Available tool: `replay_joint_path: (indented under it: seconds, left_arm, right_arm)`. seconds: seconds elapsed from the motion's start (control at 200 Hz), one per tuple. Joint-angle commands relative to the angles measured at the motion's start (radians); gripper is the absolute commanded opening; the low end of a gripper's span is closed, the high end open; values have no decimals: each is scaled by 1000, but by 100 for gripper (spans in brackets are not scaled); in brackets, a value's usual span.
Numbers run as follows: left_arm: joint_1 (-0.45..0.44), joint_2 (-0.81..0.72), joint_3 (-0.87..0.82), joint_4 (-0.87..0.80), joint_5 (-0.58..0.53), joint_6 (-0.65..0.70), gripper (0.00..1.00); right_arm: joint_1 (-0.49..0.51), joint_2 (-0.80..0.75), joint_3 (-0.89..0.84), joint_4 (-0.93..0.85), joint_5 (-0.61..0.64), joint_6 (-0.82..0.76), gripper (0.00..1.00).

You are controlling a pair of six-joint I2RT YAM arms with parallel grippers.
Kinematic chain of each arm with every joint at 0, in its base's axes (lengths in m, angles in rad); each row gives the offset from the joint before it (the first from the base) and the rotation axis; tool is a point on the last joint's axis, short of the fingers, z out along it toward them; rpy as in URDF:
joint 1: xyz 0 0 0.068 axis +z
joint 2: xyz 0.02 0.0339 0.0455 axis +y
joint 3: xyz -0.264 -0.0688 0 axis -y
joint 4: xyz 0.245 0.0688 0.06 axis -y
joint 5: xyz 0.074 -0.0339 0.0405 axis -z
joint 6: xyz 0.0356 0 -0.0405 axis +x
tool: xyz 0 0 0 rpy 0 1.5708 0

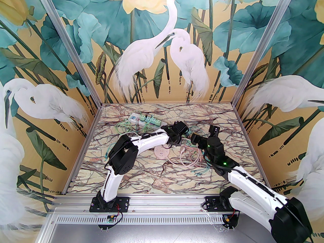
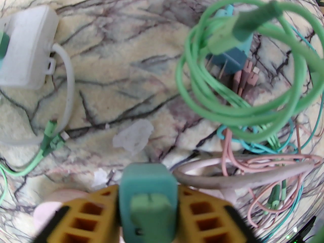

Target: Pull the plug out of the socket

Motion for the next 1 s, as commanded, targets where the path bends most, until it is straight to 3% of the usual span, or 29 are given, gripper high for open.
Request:
replay_joint_path:
  seconds: [0.0, 0.06, 0.25, 0.355, 0.64, 0.8, 0.925, 0.995]
  left_arm:
    - [-11, -32, -22, -1, 42, -1, 53]
    - [-11, -59, -44, 11, 51, -8, 62]
    - [-11, -177, -105, 21, 35, -24, 78]
    - [-2, -254, -135, 12, -8, -35, 98]
    - [102, -520, -381, 105, -28, -130, 100]
    - [165, -664, -545, 137, -39, -172, 99]
    - [171, -772, -655, 146, -75, -194, 100]
    - [174, -832, -716, 154, -76, -202, 100]
  right_arm:
    - [-2, 12, -1, 1, -5, 18, 99]
    - [-3, 14, -3, 4, -12, 17, 99]
    - [-3, 36, -5, 39, -68, 2, 99]
    - [-2, 73, 13, 52, -147, -17, 99]
    - [7, 234, 87, 115, -409, -65, 99]
    - [26, 360, 236, 44, -457, -93, 100]
    - [25, 498, 358, 27, -486, -75, 76]
    - [23, 595, 462, -13, -508, -67, 53]
